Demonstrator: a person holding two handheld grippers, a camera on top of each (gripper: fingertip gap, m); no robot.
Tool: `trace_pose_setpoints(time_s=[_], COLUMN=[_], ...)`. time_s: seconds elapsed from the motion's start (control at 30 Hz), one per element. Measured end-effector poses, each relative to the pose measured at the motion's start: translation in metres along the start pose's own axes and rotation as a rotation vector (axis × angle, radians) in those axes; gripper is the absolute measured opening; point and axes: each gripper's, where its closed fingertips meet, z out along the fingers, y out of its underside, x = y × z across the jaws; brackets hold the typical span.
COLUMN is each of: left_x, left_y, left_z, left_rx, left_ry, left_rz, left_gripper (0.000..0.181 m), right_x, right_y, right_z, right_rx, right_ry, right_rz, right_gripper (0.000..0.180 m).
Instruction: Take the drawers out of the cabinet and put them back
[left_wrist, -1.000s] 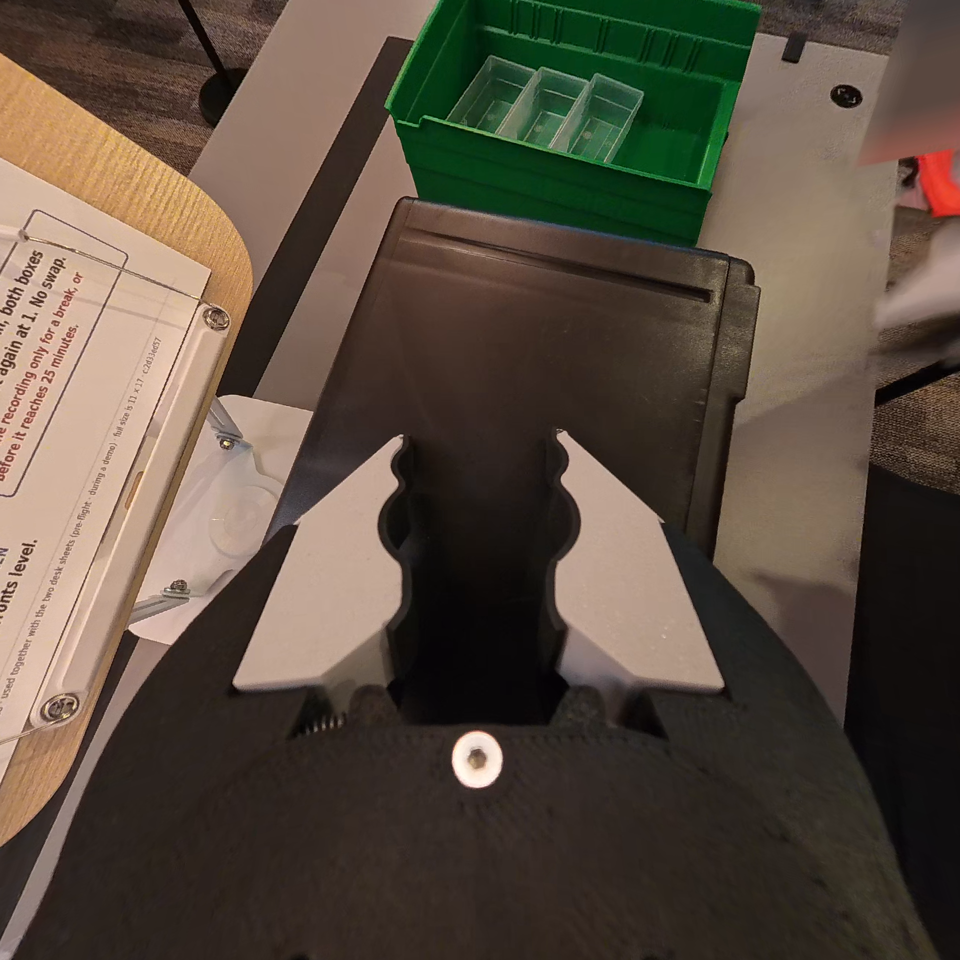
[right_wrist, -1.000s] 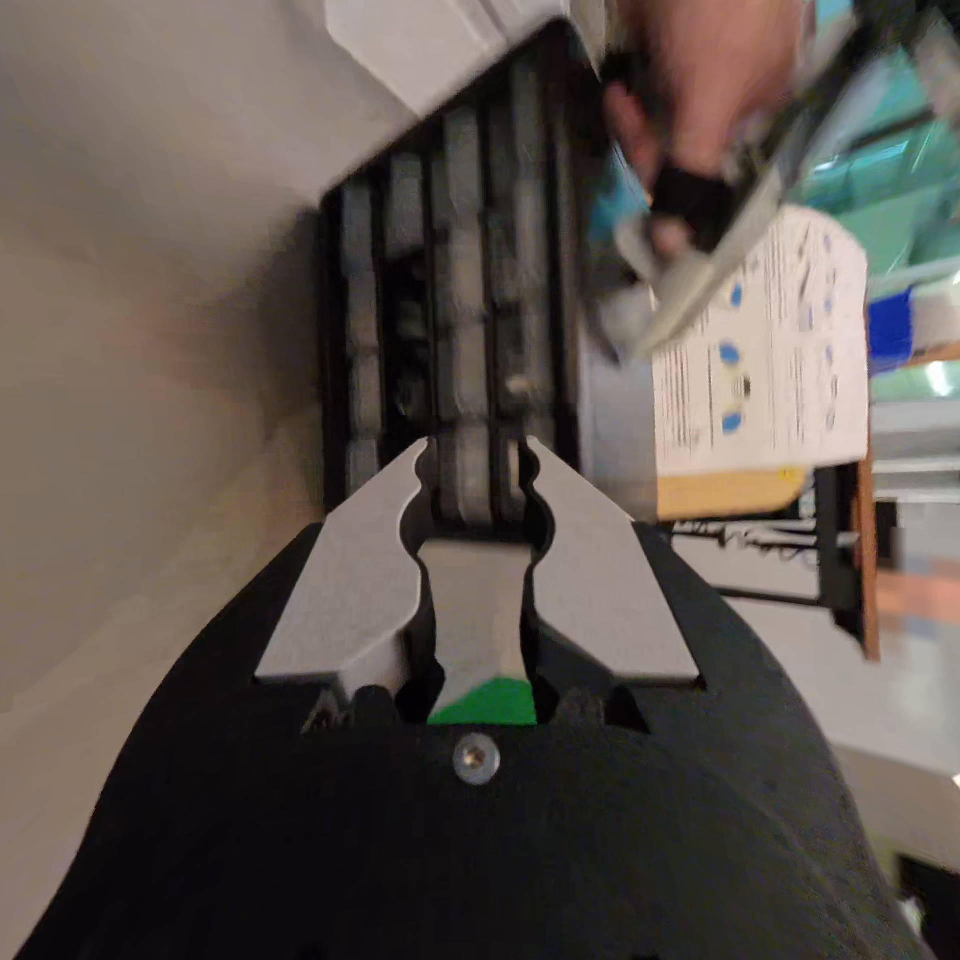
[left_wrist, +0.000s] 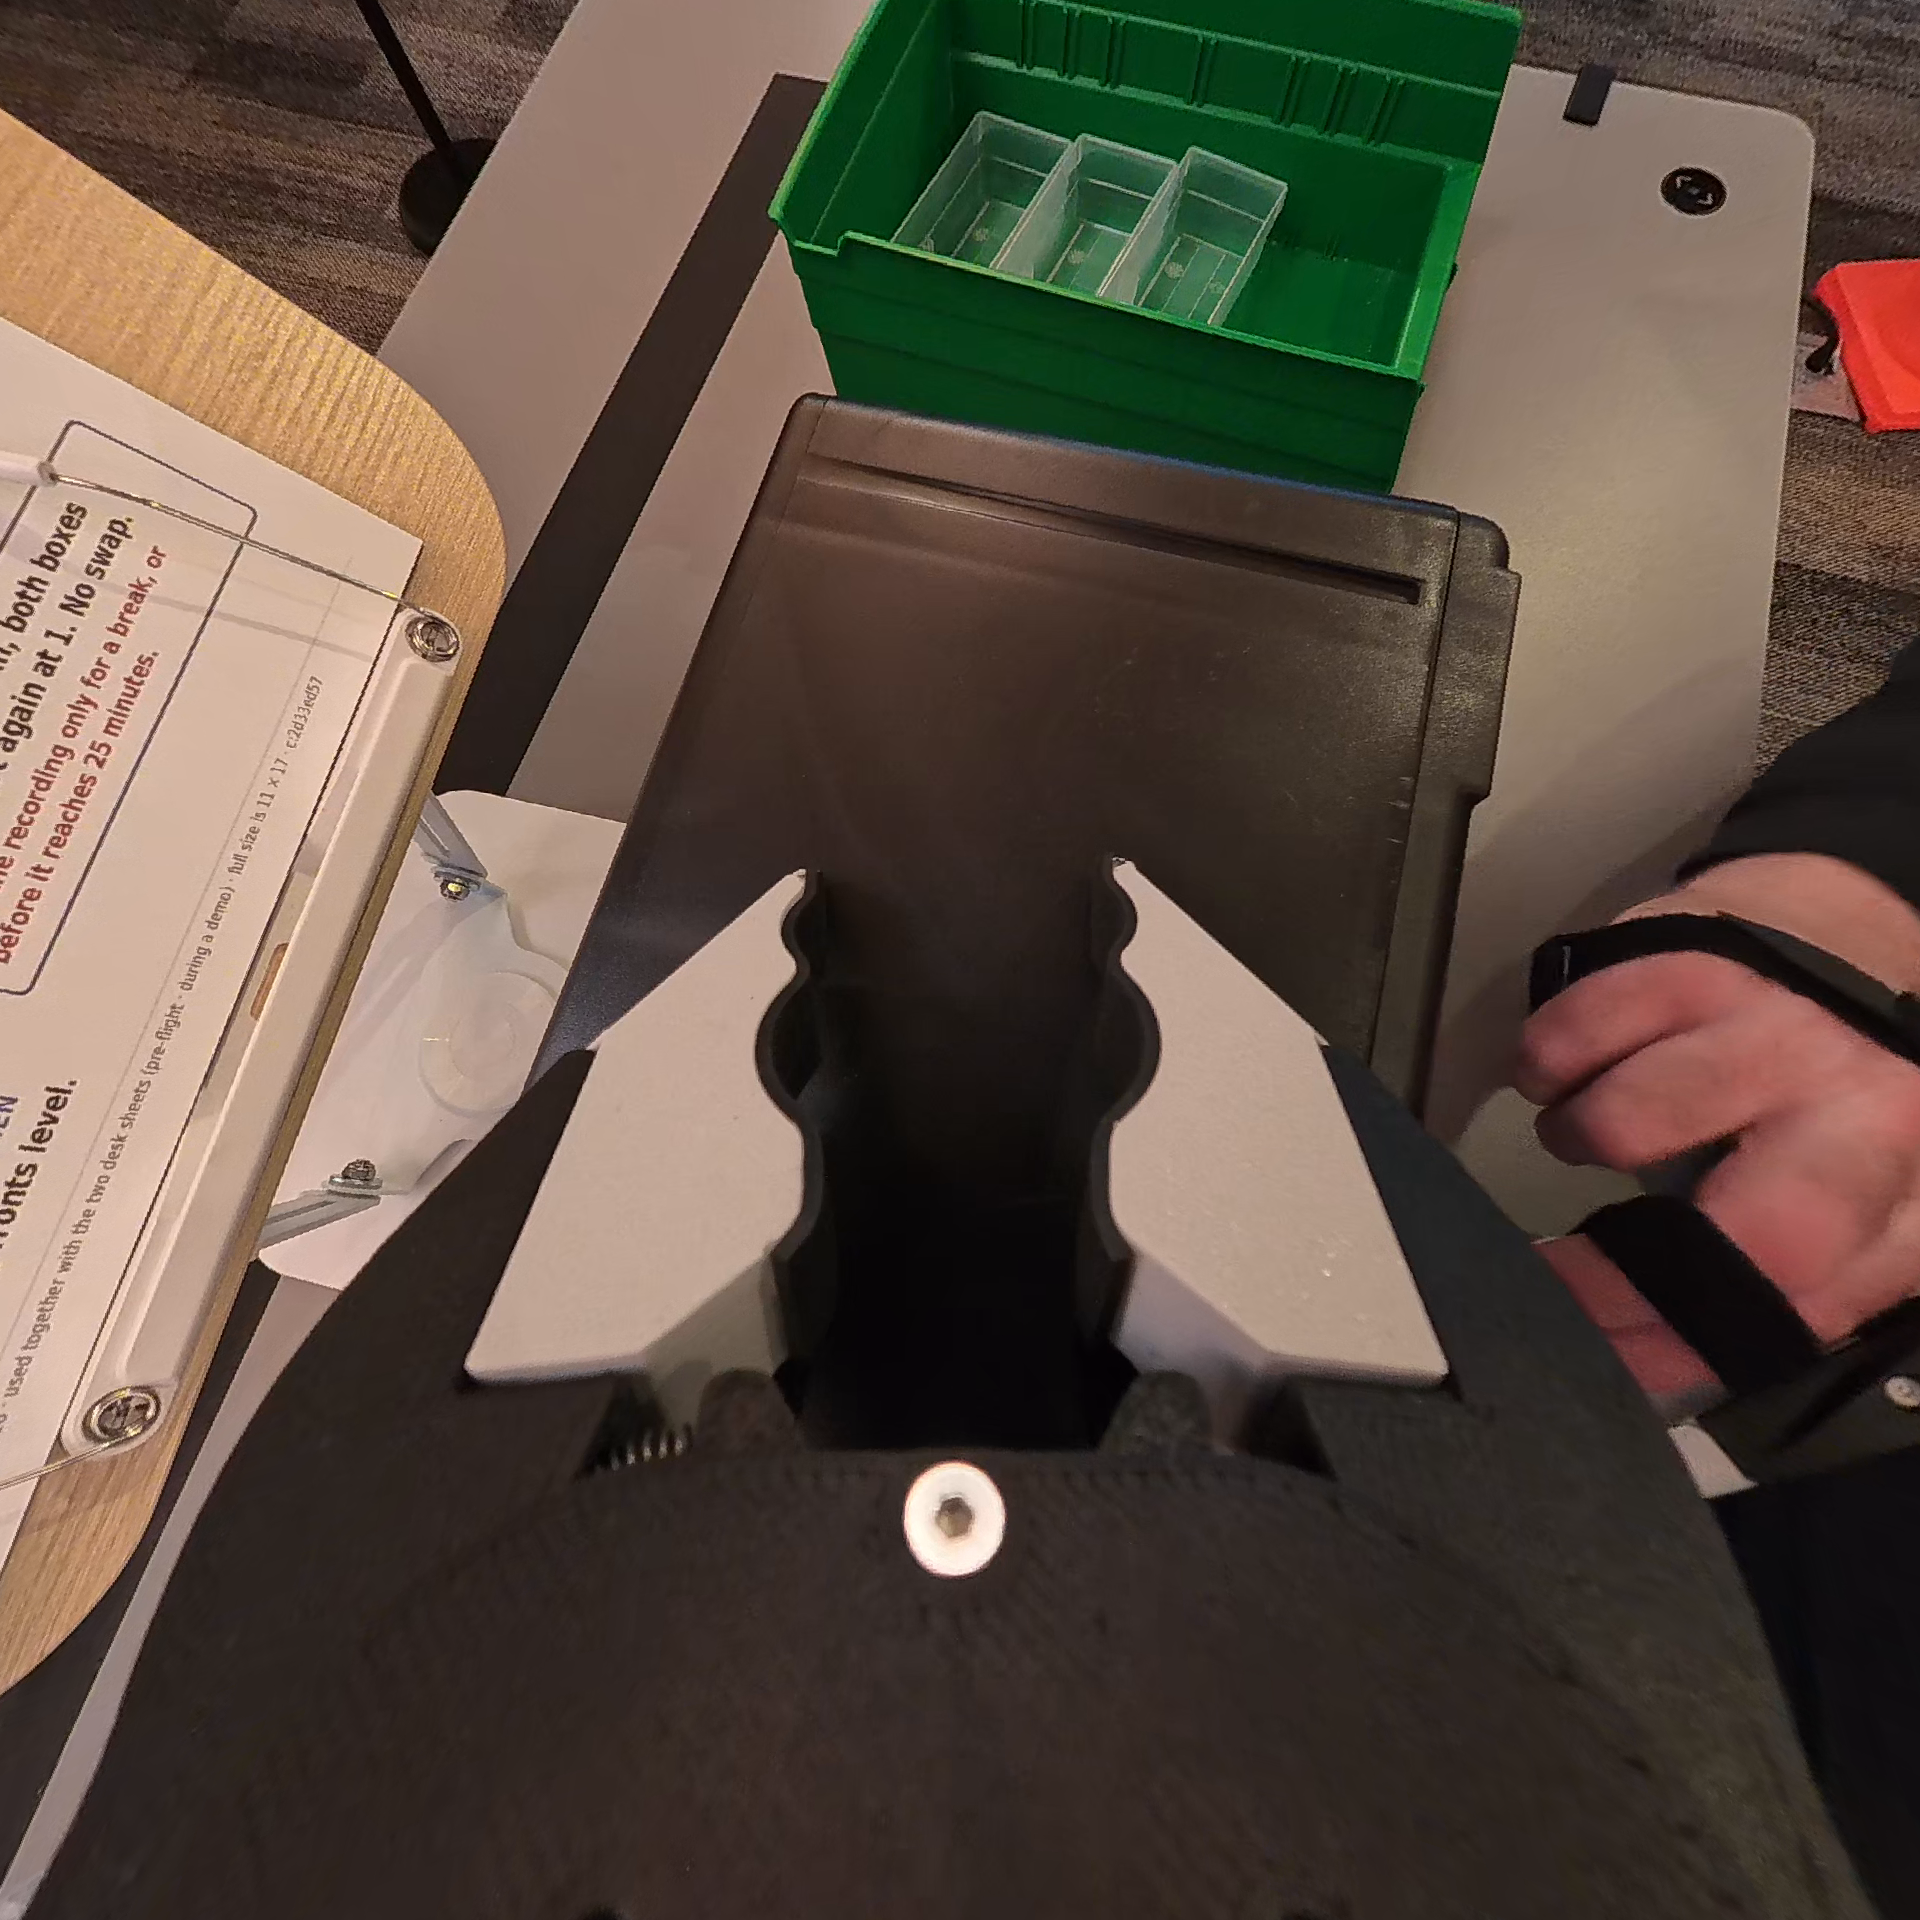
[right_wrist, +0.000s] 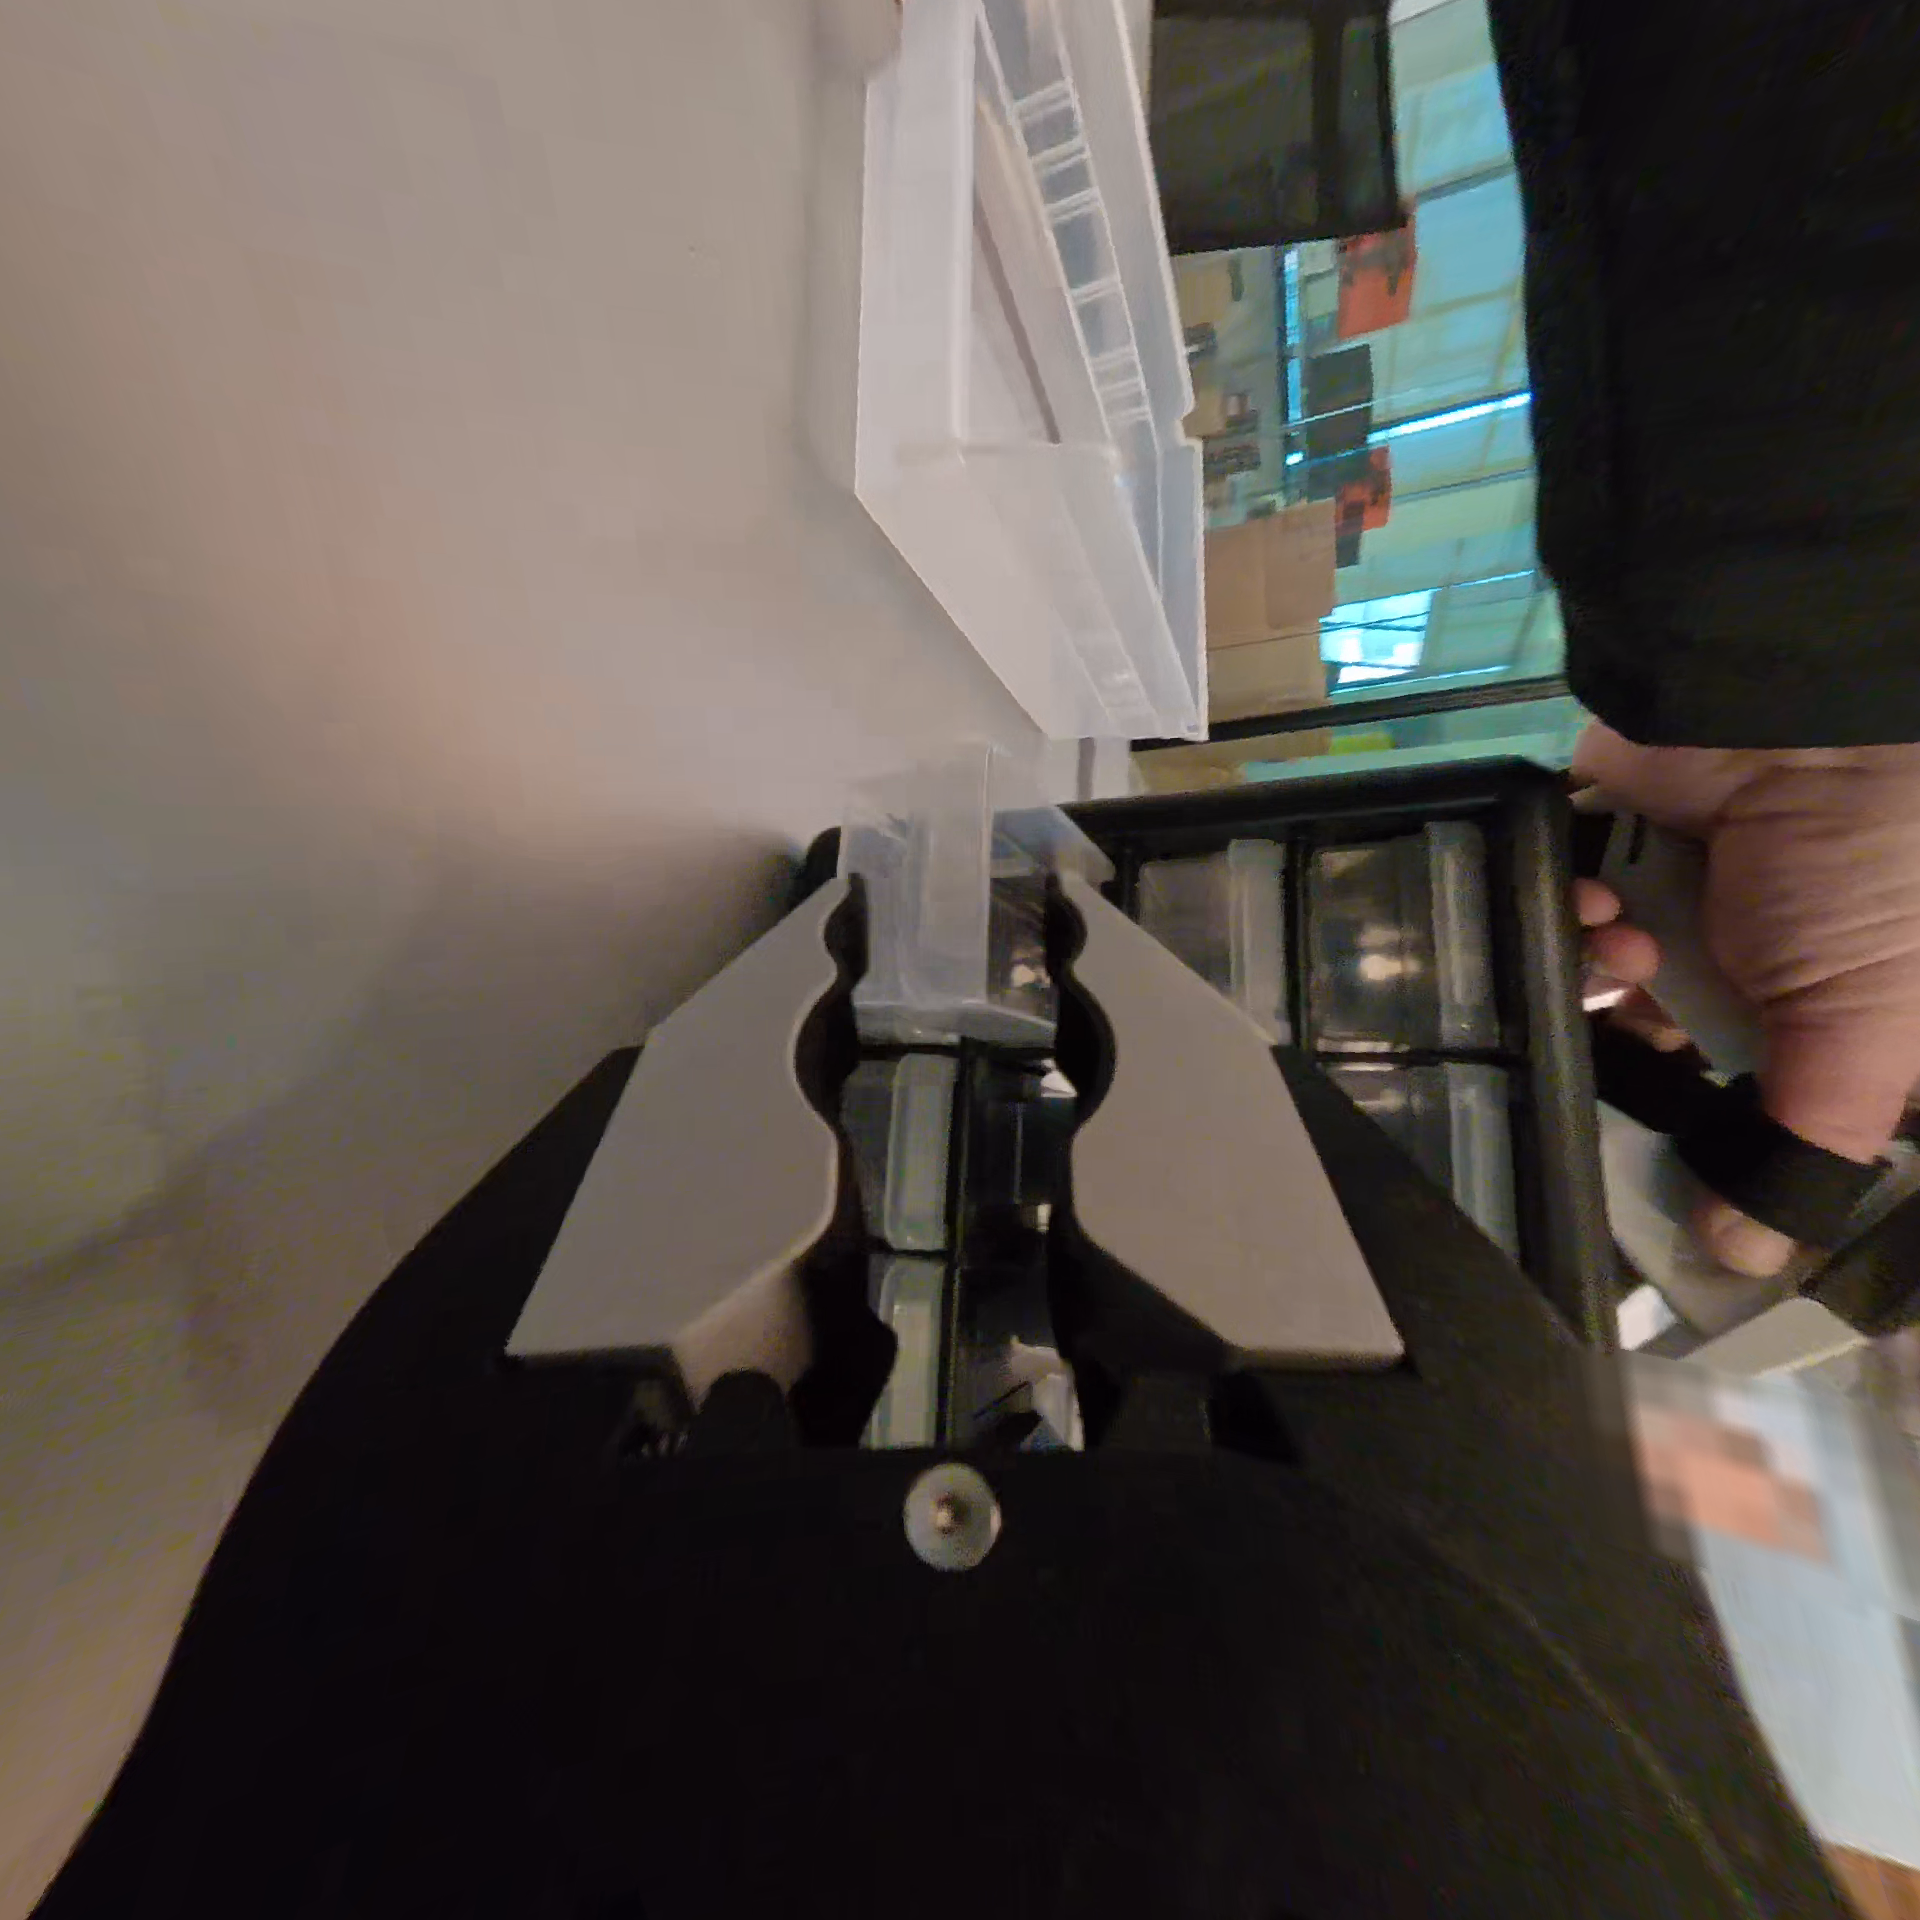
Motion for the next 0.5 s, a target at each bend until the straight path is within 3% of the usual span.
trace_pose_setpoints(time_s=[0.2, 0.23, 0.33, 0.5], left_x=[0.000, 0.000, 0.000, 0.000], left_y=[0.000, 0.000, 0.000, 0.000], left_z=[0.000, 0.000, 0.000, 0.000], left_rx=[0.000, 0.000, 0.000, 0.000], left_ry=[0.000, 0.000, -0.001, 0.001], left_rz=[0.000, 0.000, 0.001, 0.000], left_gripper=[0.051, 0.051, 0.051, 0.051], right_x=[-0.001, -0.001, -0.006, -0.007], right_y=[0.008, 0.012, 0.017, 0.003], right_z=[0.001, 0.006, 0.017, 0.009], right_rx=[-0.096, -0.134, -0.171, -0.139], right_ry=[-0.171, -0.167, -0.155, -0.142], right_rz=[0.276, 0.283, 0.223, 0.150], right_gripper=[0.054, 0.052, 0.020, 0.017])
